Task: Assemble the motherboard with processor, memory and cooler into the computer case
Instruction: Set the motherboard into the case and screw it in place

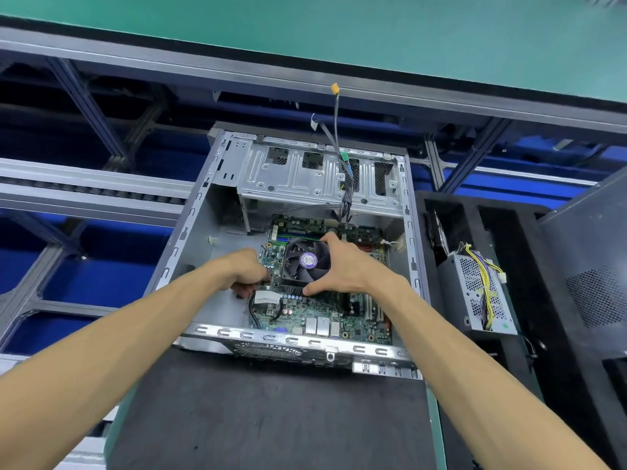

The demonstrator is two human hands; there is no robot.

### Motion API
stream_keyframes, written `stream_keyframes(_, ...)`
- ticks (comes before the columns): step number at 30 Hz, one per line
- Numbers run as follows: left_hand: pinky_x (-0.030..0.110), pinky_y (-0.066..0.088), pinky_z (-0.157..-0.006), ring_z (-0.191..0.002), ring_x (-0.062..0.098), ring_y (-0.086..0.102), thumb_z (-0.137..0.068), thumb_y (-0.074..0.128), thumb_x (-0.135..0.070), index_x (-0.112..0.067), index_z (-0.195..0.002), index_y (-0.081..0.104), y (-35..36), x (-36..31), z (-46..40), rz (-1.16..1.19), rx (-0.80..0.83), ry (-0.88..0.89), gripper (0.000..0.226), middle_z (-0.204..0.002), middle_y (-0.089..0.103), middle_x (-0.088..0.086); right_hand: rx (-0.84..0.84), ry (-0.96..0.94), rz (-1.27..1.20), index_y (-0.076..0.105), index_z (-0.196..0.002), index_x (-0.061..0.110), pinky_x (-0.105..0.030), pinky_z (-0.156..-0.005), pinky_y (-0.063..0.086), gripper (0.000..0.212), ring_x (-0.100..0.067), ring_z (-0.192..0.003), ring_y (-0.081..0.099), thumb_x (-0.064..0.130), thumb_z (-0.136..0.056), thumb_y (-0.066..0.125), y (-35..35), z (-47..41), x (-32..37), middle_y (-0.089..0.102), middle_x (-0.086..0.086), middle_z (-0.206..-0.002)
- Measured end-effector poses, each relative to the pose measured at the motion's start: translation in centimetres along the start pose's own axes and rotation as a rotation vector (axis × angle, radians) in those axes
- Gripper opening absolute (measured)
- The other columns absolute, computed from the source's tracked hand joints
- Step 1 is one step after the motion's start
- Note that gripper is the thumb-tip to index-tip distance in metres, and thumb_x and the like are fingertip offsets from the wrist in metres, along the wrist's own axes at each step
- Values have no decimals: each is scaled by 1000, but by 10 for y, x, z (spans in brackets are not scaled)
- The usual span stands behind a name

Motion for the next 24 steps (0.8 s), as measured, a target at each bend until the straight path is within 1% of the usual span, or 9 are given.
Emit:
stream_keyframes(5, 45, 62, -76, -64, 26, 65, -99, 53, -10, 7, -99, 61, 9, 2, 3, -49, 84, 0, 19, -80, 66, 18, 32, -2, 70, 26, -145, 14, -42, -88, 52, 112, -30, -105, 56, 60, -63, 87, 6, 8, 6, 56, -13, -129)
stream_keyframes(8, 46, 62, -74, -69, 30, 72, -97, 59, -13, 10, -93, 65, 17, 4, 10, -102, 156, -10, 24, -80, 72, 20, 86, -1, 170, 19, -148, 18, -46, -87, 53, 118, -31, -101, 57, 65, -62, 86, 13, 13, 8, 57, -12, -126)
stream_keyframes(11, 46, 62, -76, -77, 33, 75, -97, 60, -14, 15, -99, 63, 21, 5, 14, -121, 183, -26, 30, -84, 74, 23, 111, -9, 282, 17, -149, 17, -41, -78, 48, 124, -29, -95, 55, 75, -60, 81, 14, 15, 10, 59, -11, -127)
stream_keyframes(14, 46, 61, -78, -80, 33, 75, -96, 60, -13, 17, -101, 63, 24, 4, 17, -127, 216, -34, 30, -85, 74, 23, 168, 16, 305, 15, -152, 19, -44, -88, 48, 129, -32, -116, 58, 87, -58, 71, 15, 14, 8, 53, -10, -144)
stream_keyframes(15, 45, 61, -78, -80, 32, 75, -97, 59, -13, 16, -101, 63, 24, 5, 17, -135, 234, -41, 30, -84, 75, 22, 194, 36, 281, 18, -152, 20, -44, -93, 47, 127, -32, -122, 56, 90, -58, 66, 15, 13, 6, 50, -8, -148)
stream_keyframes(17, 43, 62, -75, -77, 30, 75, -97, 58, -11, 14, -100, 65, 24, 8, 16, -164, 264, -58, 26, -82, 75, 18, 219, 69, 241, 31, -146, 19, -41, -90, 46, 117, -29, -114, 57, 95, -60, 57, 11, 9, 4, 54, -6, -140)
stream_keyframes(19, 37, 62, -66, -68, 30, 73, -94, 53, -1, 12, -95, 67, 17, 12, 14, -173, 228, -68, 20, -80, 75, 18, 164, 75, 227, 46, -131, 18, -39, -82, 47, 101, -23, -102, 57, 95, -66, 50, 2, 2, 5, 60, -3, -122)
stream_keyframes(21, 38, 62, -62, -65, 32, 73, -88, 46, 7, 9, -94, 66, 1, 7, 9, -179, 87, -39, 21, -78, 74, 21, 86, 56, 190, 50, -134, 18, -41, -93, 49, 95, -25, -112, 57, 91, -73, 47, -6, -4, 7, 59, -6, -130)
stream_keyframes(24, 47, 62, -68, -70, 35, 74, -92, 38, 0, -2, -104, 57, -13, -8, 0, -87, -59, 52, 22, -82, 73, 22, 150, 43, 186, 42, -150, 22, -44, -109, 39, 98, -33, -135, 43, 87, -78, 49, 4, -6, 8, 45, -14, -148)
Point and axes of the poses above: each hand's wrist, its own z-axis away from the middle knuckle, its own y-axis out of the palm, x = y × z, the point moved 10 cm from there along -z, towards the middle knuckle
